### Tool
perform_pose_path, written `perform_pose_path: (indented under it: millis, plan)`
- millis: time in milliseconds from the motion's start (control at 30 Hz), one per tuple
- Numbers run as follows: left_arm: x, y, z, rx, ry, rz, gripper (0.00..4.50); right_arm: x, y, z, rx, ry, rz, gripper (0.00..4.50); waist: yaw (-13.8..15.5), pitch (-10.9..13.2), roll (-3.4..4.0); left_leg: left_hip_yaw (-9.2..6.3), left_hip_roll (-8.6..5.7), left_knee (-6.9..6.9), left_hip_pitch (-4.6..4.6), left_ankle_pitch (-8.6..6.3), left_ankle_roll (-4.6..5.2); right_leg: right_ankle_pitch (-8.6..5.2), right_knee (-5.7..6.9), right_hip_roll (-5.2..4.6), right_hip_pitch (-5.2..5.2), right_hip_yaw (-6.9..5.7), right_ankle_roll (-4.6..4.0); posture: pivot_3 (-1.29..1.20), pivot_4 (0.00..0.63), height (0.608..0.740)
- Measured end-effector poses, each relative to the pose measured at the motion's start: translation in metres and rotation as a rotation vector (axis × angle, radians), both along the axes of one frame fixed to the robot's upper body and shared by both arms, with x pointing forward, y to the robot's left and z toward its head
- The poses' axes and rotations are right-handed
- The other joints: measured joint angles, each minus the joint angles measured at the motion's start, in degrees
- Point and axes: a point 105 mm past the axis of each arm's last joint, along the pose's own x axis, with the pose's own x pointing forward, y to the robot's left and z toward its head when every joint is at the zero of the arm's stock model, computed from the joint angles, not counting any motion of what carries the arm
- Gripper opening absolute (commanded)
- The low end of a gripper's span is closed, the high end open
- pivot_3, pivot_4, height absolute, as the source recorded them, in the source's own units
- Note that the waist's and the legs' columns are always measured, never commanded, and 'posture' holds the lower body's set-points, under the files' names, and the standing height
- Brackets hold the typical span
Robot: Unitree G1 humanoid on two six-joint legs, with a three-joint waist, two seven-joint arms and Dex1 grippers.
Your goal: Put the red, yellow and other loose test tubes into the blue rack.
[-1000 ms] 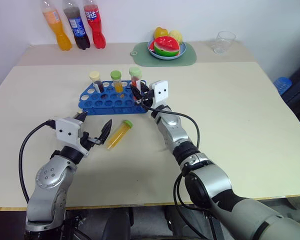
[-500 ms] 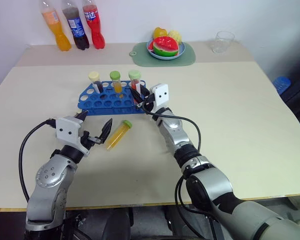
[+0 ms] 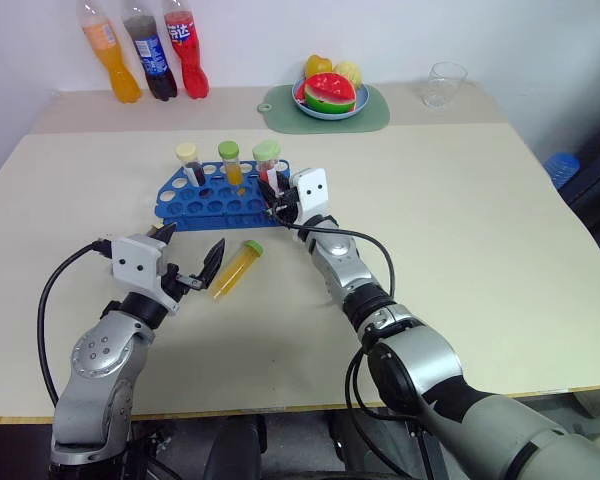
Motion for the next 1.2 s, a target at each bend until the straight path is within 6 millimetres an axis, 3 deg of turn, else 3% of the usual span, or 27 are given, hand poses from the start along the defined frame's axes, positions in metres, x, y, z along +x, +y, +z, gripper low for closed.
perform_pose_path:
  millis: [100,267,400,500,667,767,867,1033,1200]
  plan:
    - [0.000,0.001,0.000,-0.004,0.005,0.005,4.50,-0.004,-0.002,-0.003,0.020,-0.004,0.016,4.49,-0.09,0.01,0.01,0.00,0.00,-0.02,-0.01,0.00,0.00,0.00,-0.02,0.00,0.00,0.00,0.00,0.00,0.150,0.734]
    - [0.001,0.001,0.004,-0.016,0.003,0.009,4.50,-0.008,-0.009,0.031,0.074,-0.141,0.028,4.49,-0.07,0.01,0.01,-0.03,0.01,-0.02,-0.02,0.00,0.00,0.00,-0.02,0.00,0.00,0.00,0.00,0.00,0.150,0.734]
    - [0.011,-0.005,0.023,0.020,0.020,-0.018,4.50,-0.012,-0.038,0.067,0.102,-0.253,0.013,4.49,0.75,0.01,0.00,-0.12,-0.01,0.00,-0.09,0.00,0.00,0.00,-0.05,-0.01,0.00,-0.06,0.00,0.00,0.150,0.734]
    - [0.019,-0.016,0.040,0.115,0.110,-0.082,4.50,-0.017,-0.069,0.079,0.045,-0.272,0.025,4.49,1.10,0.01,0.00,-0.23,-0.05,0.02,-0.21,0.00,0.00,0.00,-0.15,-0.03,0.02,-0.15,0.01,0.00,0.150,0.734]
    - [0.032,-0.041,0.055,0.281,0.336,-0.128,4.50,-0.041,-0.111,0.061,-0.257,-0.170,0.209,4.49,0.86,0.05,0.03,-0.29,-0.13,0.01,-0.26,-0.01,0.03,0.00,-0.25,-0.04,0.04,-0.17,0.03,0.00,0.150,0.734]
    - [0.030,-0.052,0.033,0.324,0.562,-0.177,4.50,-0.062,-0.131,0.051,-0.442,-0.099,0.342,4.49,0.27,0.08,0.04,-0.22,-0.08,-0.04,-0.19,-0.06,0.11,-0.02,-0.23,0.04,-0.01,-0.12,0.03,0.00,0.150,0.734]
    - [0.026,-0.044,0.008,0.479,0.731,-0.174,4.50,-0.081,-0.143,0.047,-0.529,-0.046,0.430,4.49,-0.11,0.11,0.04,-0.27,0.00,-0.13,-0.12,-0.05,0.09,-0.03,-0.16,0.16,-0.04,-0.10,-0.01,0.00,0.150,0.734]
    - [0.030,-0.058,-0.003,0.488,0.834,-0.234,4.50,-0.119,-0.145,0.025,-0.632,0.054,0.593,4.49,0.97,0.12,0.01,-0.22,-0.06,0.03,-0.13,-0.04,0.08,-0.03,-0.15,0.05,0.05,-0.09,0.00,0.00,0.150,0.734]
    - [0.043,-0.067,-0.009,0.479,0.882,-0.200,4.50,-0.130,-0.136,0.020,-0.629,0.061,0.624,4.49,1.63,0.13,-0.02,-0.23,-0.10,0.06,-0.17,0.00,0.01,-0.03,-0.18,0.01,0.02,-0.10,0.00,0.00,0.150,0.734]
